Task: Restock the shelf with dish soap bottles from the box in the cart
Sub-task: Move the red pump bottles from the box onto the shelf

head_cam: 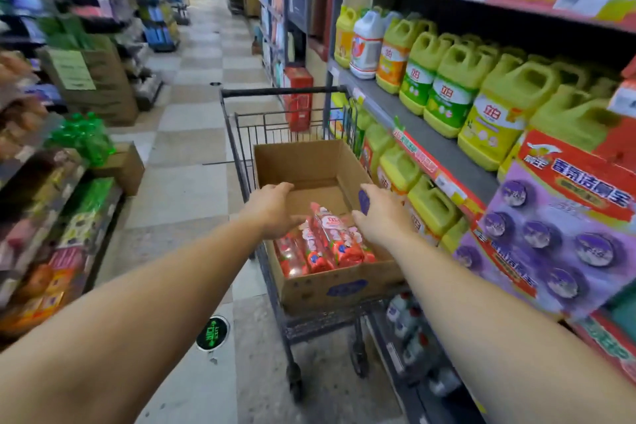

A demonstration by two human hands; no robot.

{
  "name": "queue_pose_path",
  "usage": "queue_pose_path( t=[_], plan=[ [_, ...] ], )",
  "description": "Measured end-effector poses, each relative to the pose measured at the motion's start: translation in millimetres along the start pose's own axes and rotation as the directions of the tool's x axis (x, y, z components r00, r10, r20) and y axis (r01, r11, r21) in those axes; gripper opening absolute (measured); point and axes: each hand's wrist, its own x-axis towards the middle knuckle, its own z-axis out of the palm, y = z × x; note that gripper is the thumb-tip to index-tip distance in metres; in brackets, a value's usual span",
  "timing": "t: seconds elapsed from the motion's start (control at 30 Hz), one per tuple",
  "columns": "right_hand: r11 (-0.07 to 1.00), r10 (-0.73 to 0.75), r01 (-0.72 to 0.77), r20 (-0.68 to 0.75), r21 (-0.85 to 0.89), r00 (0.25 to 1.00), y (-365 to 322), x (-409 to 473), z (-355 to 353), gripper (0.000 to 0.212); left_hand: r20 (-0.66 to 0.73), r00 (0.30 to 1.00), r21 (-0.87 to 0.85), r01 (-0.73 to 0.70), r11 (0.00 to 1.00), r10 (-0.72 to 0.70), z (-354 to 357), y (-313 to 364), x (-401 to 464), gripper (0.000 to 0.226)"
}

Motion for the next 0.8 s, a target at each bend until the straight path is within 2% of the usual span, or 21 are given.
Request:
queue_pose_path(
  t=[0.27, 0.37, 0.47, 0.53, 0.63, 0.67, 0.73, 0.8],
  plan=[
    [0.998, 0.054, -0.045, 0.204, -0.046, 0.978, 56.4, 91.6, 59.7, 0.061, 0.226, 0.966, 0.077, 0.109, 0.991, -0.124, 81.4, 5.1, 70.1, 0.078],
    [0.994, 0.106, -0.102, 0.278, -0.029, 0.955, 70.4, 111.2, 86.8, 0.053, 0.334, 0.924, 0.025, 0.189, 0.982, -0.187, 113.5, -0.7, 88.1, 0.079],
    [0.977, 0.184, -0.213, 0.385, 0.033, 0.904, 82.8, 131.0, 115.9, 0.057, 0.456, 0.859, -0.114, 0.315, 0.942, -0.232, 142.1, -4.4, 104.3, 0.083],
    [0.934, 0.255, -0.339, 0.450, 0.116, 0.856, 89.1, 142.8, 136.6, 0.059, 0.571, 0.773, -0.216, 0.468, 0.857, -0.278, 159.4, -3.6, 111.6, 0.092],
    [0.842, 0.332, -0.500, 0.533, 0.205, 0.778, 94.7, 155.4, 167.5, 0.066, 0.691, 0.652, -0.359, 0.685, 0.634, -0.313, 186.3, -4.1, 120.4, 0.129],
    [0.815, 0.342, -0.533, 0.555, 0.225, 0.758, 94.7, 158.3, 175.7, 0.067, 0.709, 0.630, -0.398, 0.729, 0.557, -0.318, 193.6, -4.3, 120.3, 0.126],
    [0.753, 0.351, -0.594, 0.591, 0.283, 0.727, 94.7, 162.1, 189.6, 0.060, 0.716, 0.633, -0.472, 0.749, 0.465, -0.294, 202.0, -1.3, 117.1, 0.101],
    [0.696, 0.340, -0.631, 0.616, 0.343, 0.711, 96.7, 166.1, 201.0, 0.043, 0.708, 0.653, -0.534, 0.744, 0.401, -0.269, 209.5, -0.8, 114.9, 0.099]
  ],
)
